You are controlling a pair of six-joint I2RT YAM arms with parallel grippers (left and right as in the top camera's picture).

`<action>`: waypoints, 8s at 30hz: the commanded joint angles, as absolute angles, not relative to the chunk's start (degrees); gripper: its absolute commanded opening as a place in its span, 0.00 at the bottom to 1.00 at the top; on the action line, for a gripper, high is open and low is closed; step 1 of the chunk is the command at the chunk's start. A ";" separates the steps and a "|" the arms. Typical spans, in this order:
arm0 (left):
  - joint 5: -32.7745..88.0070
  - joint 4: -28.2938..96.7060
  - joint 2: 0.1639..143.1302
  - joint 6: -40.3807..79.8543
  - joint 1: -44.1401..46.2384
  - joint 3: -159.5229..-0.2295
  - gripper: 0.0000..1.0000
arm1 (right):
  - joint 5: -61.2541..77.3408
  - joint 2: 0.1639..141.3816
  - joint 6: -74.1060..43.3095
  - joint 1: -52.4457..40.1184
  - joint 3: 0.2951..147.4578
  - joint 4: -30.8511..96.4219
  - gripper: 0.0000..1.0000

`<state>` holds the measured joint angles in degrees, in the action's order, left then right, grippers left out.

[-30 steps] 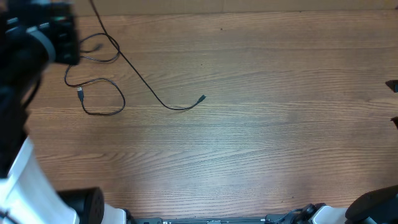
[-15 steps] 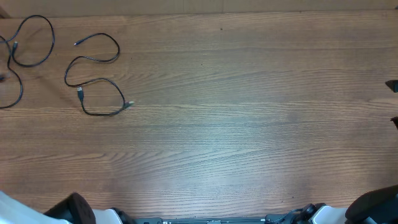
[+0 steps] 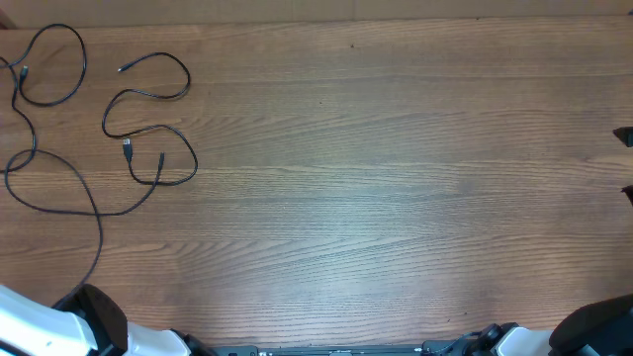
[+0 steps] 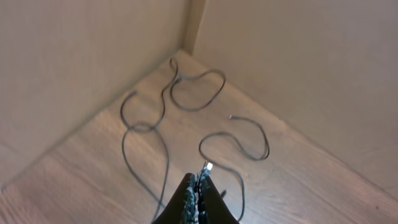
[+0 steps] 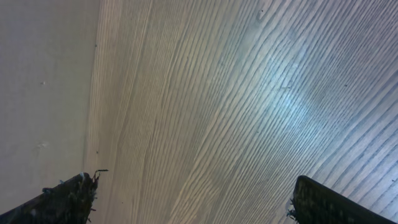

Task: Untangle cables

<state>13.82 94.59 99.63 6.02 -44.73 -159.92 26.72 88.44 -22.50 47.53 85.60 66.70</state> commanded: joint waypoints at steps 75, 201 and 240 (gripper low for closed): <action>-12.05 40.01 106.45 24.32 -42.13 -59.70 0.04 | 26.55 87.66 -22.63 47.59 87.07 66.52 1.00; 22.02 49.74 38.52 9.63 3.14 -59.72 1.00 | 26.55 87.66 -22.61 47.59 87.07 66.52 1.00; 22.09 52.07 37.04 12.49 3.14 -59.72 1.00 | 26.55 87.66 -22.63 47.59 87.07 66.54 1.00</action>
<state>21.15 52.36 37.30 11.68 2.92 -59.57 26.72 88.44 -22.50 47.53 85.60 66.70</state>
